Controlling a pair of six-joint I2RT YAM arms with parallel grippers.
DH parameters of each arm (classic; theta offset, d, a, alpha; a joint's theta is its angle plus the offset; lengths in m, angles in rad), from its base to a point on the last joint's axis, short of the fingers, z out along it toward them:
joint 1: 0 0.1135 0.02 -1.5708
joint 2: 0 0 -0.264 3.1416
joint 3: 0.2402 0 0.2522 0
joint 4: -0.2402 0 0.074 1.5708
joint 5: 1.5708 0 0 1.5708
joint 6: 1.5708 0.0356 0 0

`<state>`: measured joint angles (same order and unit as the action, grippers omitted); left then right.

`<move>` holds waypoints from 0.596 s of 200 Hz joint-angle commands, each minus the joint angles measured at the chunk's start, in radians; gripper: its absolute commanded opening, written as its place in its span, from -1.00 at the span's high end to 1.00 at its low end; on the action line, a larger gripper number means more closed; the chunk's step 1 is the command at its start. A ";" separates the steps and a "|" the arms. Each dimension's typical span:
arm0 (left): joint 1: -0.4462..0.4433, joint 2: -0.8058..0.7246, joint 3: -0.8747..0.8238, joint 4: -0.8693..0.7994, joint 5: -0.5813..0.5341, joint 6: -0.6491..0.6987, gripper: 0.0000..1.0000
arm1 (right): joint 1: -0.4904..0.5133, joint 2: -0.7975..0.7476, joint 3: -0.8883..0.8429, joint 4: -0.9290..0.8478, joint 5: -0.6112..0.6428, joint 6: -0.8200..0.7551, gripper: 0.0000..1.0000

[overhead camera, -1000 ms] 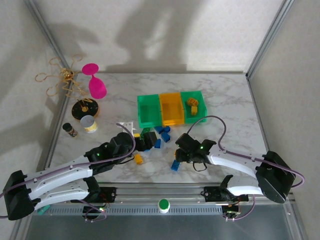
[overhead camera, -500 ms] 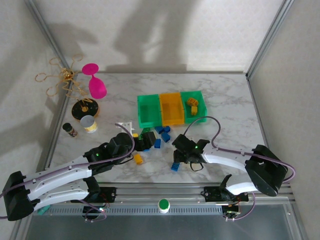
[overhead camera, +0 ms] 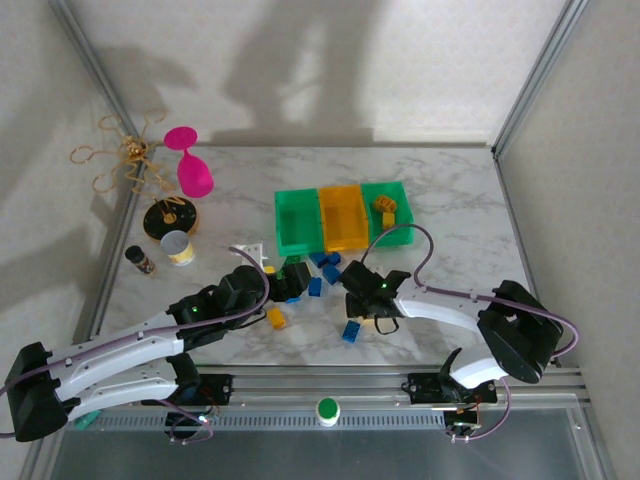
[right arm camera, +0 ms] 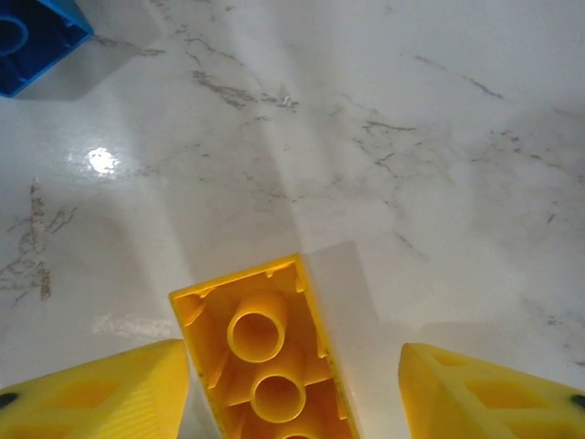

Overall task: Sort the legos into containers by color
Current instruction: Pick up the lego from the bottom-center of the table.

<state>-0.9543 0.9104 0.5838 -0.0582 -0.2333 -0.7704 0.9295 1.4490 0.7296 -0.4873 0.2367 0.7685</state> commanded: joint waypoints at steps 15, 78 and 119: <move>-0.006 0.015 0.022 -0.011 -0.018 0.019 -0.99 | -0.013 0.012 0.015 -0.027 0.027 -0.017 -0.02; -0.006 0.023 0.022 -0.006 -0.014 0.019 -0.99 | -0.016 0.007 0.022 -0.034 0.031 -0.033 0.34; -0.006 0.012 0.025 -0.005 -0.023 0.027 -0.99 | -0.034 -0.032 0.048 -0.064 0.054 -0.041 0.43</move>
<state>-0.9543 0.9329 0.5846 -0.0574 -0.2333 -0.7628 0.9154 1.4532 0.7399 -0.5026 0.2440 0.7433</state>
